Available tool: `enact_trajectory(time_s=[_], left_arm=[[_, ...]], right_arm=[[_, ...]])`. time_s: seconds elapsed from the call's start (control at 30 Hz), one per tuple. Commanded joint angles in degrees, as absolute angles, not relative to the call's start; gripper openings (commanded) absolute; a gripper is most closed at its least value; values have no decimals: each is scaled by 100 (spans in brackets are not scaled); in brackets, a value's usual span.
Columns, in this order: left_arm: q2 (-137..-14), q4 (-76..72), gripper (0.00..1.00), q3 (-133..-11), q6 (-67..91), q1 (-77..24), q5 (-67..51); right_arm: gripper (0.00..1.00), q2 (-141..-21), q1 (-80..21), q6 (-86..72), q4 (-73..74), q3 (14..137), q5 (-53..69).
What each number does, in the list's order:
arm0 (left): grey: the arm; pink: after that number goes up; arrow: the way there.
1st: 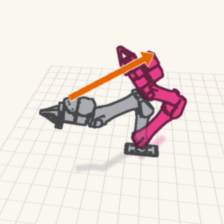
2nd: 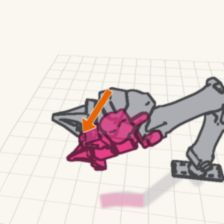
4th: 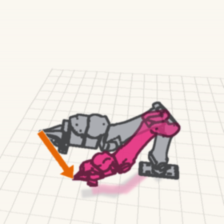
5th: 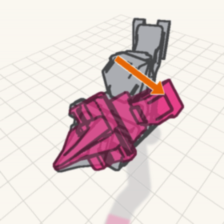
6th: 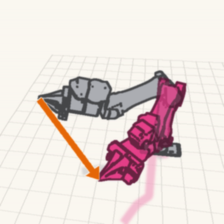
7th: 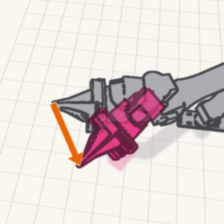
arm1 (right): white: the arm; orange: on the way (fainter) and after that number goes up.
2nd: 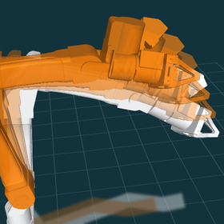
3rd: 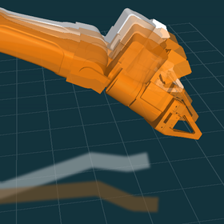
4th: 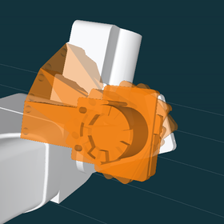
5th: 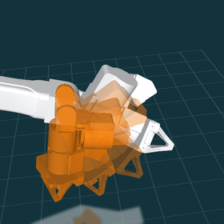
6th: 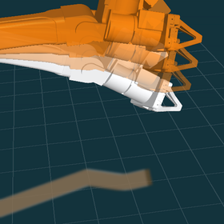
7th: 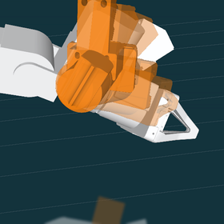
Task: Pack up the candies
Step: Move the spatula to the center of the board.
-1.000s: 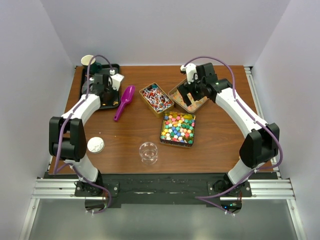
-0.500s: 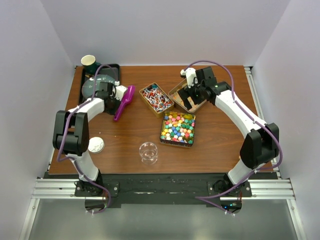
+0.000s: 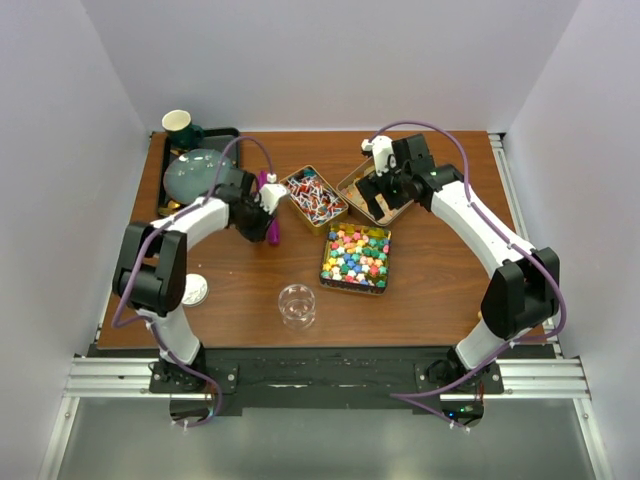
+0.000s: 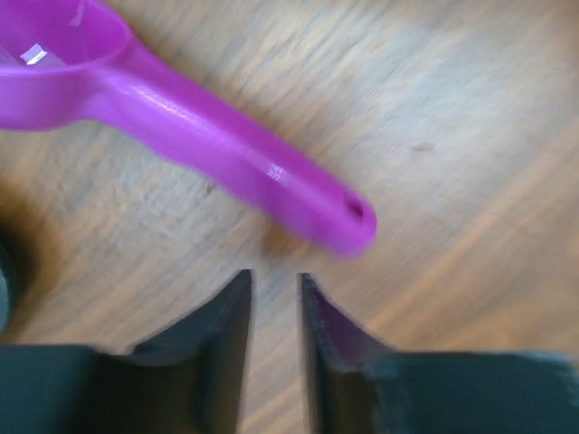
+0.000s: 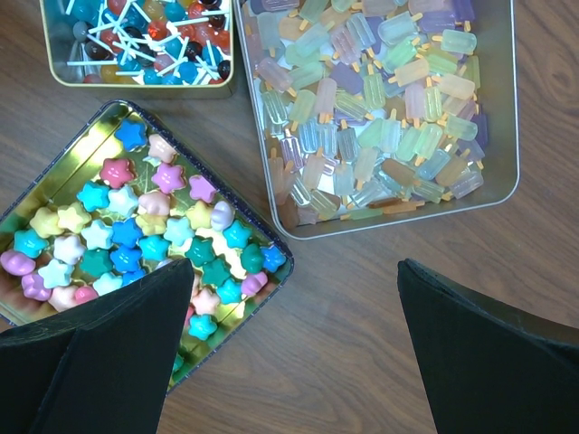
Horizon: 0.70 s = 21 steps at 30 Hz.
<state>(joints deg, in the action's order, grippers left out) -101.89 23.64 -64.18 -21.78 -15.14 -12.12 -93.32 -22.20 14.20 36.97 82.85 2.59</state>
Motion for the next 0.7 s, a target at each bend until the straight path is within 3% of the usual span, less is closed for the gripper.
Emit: enact_trajectory(time_s=[0.0,0.03,0.1,0.23,0.37,0.67], left_arm=[[-10344,4047,44,-8097,-2784,-681,-2887],[-10597,4530,47,-8443,-2995,-494,-3692],[-10844,5368,49,-9355,-3103,-143,-3972],[-11258,4652,50,-10027,-1840,-26,-3027],[-11645,4211,51,-10476,-681,-53,-3173],[-12498,3867,57,-11056,-299,-589,-1777]], right_arm=[[99,-9026,-2259,1468,3551,8174,290],[99,-9009,-2259,1468,3559,8122,299],[99,-8991,-2259,1468,3533,8069,299],[99,-9035,-2259,1406,3480,8024,378],[99,-9158,-2259,1397,3480,8138,369],[99,-9158,-2259,1441,3507,8104,299]])
